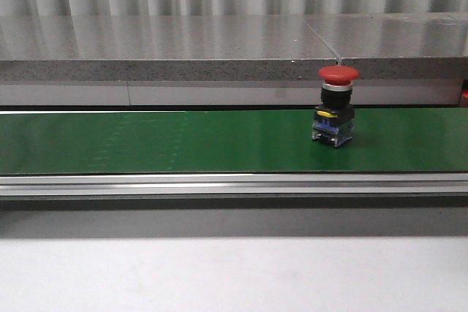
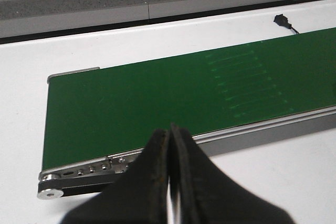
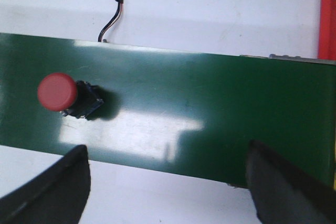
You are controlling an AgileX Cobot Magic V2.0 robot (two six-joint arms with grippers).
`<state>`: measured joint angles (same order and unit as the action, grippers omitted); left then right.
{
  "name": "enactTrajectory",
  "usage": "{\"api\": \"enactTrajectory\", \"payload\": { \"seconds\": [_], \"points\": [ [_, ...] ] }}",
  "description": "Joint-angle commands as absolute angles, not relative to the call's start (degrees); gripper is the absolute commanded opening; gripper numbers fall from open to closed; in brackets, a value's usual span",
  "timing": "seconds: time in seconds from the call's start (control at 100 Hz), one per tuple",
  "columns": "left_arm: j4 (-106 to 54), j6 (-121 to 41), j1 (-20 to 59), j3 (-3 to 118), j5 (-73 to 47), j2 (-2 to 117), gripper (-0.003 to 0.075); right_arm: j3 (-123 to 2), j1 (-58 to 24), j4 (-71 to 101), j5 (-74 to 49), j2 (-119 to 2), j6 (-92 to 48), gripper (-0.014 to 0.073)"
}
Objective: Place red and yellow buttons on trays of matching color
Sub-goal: 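Lower the right gripper onto the red button on the belt and grasp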
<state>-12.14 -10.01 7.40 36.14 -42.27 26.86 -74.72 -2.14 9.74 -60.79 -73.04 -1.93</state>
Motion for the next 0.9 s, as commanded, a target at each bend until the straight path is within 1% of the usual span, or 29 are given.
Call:
{"api": "enactTrajectory", "payload": {
  "seconds": [0.0, 0.19, 0.33, 0.51, 0.79, 0.84, 0.89],
  "points": [
    [-13.3, -9.9, 7.8, 37.6, -37.9, 27.1, -0.0020, -78.2, -3.9, 10.2, -60.8, -73.6, -3.0, 0.0603],
    [-13.3, -9.9, 7.8, 37.6, -37.9, 27.1, -0.0020, -82.9, -10.2, 10.3, -65.4, -80.2, -5.5, 0.0603],
    [-13.3, -9.9, 7.8, 37.6, -37.9, 27.1, -0.0020, -85.5, -13.1, 10.5, -67.7, -85.6, -6.8, 0.0603],
    [-13.3, -9.9, 7.8, 37.6, -37.9, 27.1, -0.0020, -87.2, -13.4, 11.7, -68.7, -91.5, -9.1, 0.0603],
    [-13.3, -9.9, 7.8, 37.6, -37.9, 27.1, -0.0020, -87.2, -13.4, 11.4, -65.0, -97.6, -13.7, 0.0600],
    [-13.3, -9.9, 7.8, 37.6, -37.9, 27.1, -0.0020, -87.2, -13.4, 10.8, -63.8, -98.2, -13.8, 0.0588],
    [-13.3, -9.9, 7.8, 37.6, -37.9, 27.1, -0.0020, -87.2, -13.4, 10.4, -62.9, -98.9, -13.8, 0.0547]
  ]
}}
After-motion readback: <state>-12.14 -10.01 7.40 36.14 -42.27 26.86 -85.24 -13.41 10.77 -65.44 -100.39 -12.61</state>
